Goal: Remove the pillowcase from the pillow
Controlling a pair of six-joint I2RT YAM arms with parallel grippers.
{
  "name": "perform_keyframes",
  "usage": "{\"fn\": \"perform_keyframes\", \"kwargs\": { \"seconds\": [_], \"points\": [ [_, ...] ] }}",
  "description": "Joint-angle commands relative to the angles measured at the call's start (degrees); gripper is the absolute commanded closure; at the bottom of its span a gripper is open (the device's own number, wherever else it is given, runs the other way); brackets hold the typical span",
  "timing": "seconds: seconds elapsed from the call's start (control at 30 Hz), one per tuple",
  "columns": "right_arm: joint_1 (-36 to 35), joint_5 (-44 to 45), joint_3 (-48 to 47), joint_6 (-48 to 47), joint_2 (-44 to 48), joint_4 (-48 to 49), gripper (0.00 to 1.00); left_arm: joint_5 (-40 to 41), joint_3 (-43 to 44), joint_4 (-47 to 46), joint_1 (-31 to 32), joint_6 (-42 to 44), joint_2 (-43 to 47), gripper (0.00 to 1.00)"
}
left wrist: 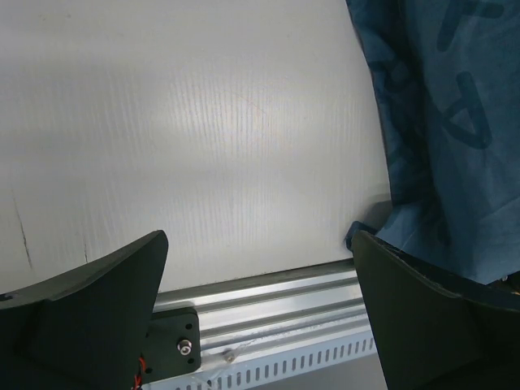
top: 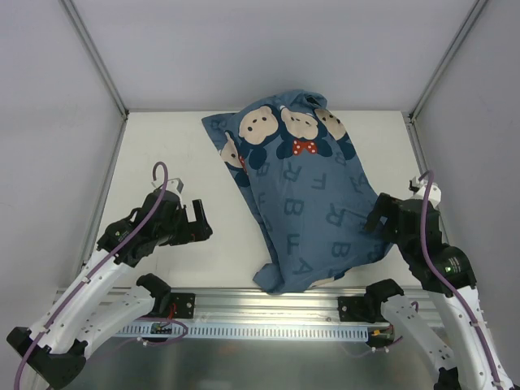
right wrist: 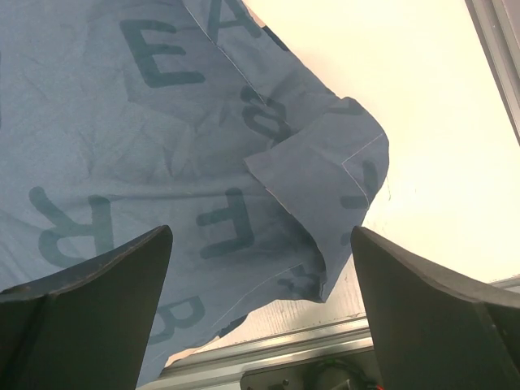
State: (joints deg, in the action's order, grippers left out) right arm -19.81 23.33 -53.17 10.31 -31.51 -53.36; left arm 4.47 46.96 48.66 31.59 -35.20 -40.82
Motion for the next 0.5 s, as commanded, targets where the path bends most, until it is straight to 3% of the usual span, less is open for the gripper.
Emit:
{"fn": "perform_keyframes", "kwargs": {
  "seconds": [0.0,0.47],
  "points": [
    [-0.23,1.45,-1.32,-1.69,0.39,-0.60,0.04,-1.31,-0.20,-1.38,0.49,-0.57,-0.05,0.01],
    [-0.14,1.10,-3.87,-3.54,1.36,-5.43,0.04,-0.25,-0.82,-1.91,0.49,-4.96,-2.51,0.01]
  ]
}}
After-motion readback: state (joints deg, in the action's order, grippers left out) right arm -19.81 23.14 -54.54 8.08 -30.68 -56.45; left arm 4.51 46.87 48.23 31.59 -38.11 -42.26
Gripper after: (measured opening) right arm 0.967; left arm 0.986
